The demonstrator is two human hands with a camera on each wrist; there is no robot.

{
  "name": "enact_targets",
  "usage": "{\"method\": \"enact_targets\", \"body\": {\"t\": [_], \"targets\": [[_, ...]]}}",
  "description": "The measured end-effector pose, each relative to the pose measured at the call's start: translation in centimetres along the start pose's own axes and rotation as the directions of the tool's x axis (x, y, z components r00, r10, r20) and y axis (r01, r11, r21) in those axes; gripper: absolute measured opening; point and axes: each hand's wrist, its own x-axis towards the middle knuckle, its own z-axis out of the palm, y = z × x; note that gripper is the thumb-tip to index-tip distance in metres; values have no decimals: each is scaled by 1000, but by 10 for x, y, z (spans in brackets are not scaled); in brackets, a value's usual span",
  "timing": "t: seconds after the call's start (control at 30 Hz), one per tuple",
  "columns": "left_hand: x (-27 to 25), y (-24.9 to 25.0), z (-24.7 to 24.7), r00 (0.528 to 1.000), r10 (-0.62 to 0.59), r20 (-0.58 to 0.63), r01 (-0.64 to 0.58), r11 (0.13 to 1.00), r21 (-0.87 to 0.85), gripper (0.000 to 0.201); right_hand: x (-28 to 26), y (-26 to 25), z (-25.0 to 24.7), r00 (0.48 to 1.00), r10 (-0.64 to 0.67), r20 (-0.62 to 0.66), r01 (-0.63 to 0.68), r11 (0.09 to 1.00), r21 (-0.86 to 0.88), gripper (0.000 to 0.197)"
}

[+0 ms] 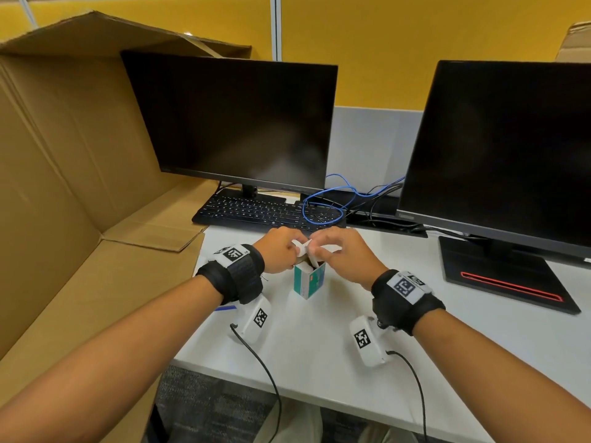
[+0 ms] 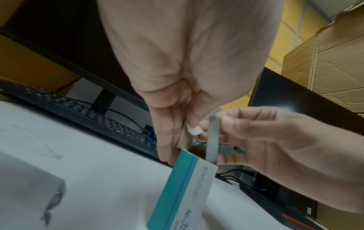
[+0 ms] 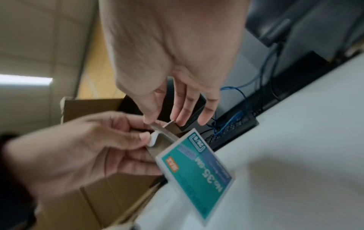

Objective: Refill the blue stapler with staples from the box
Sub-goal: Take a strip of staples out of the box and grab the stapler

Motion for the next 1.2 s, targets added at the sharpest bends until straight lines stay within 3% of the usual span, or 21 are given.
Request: {"method": "enact_targets", "body": {"t": [0.1, 0.2, 0.4, 0.57, 0.73, 0.9, 1.2], "targets": [[-1, 1, 3, 999, 34, -31, -32, 997, 67, 37, 1, 3, -7, 988, 119, -103, -80, 943, 323, 9], [0, -1, 7, 996, 70, -49, -60, 981, 183, 34, 5, 6, -15, 978, 148, -148, -77, 913, 402, 9], [3, 3, 16, 991, 123, -59, -103, 958, 267, 22, 8, 6, -24, 977, 142, -161, -94, 956, 278, 6], [5, 1, 20, 982, 158, -104, -110, 926, 360, 20, 7, 13, -20, 979, 151, -138, -123, 974, 191, 15], [8, -4, 24, 976, 156, -153, -95, 934, 344, 17, 7, 24, -17, 997, 45, -57, -46, 999, -13, 13], [4, -7, 26, 981, 139, -134, -95, 952, 293, 28, 5, 27, -15, 994, -68, 89, 89, 960, -267, 17], [-6, -9, 28, 960, 252, -127, -218, 948, 234, 23, -1, 26, -7, 986, -50, 159, 105, 928, -358, 28]]}}
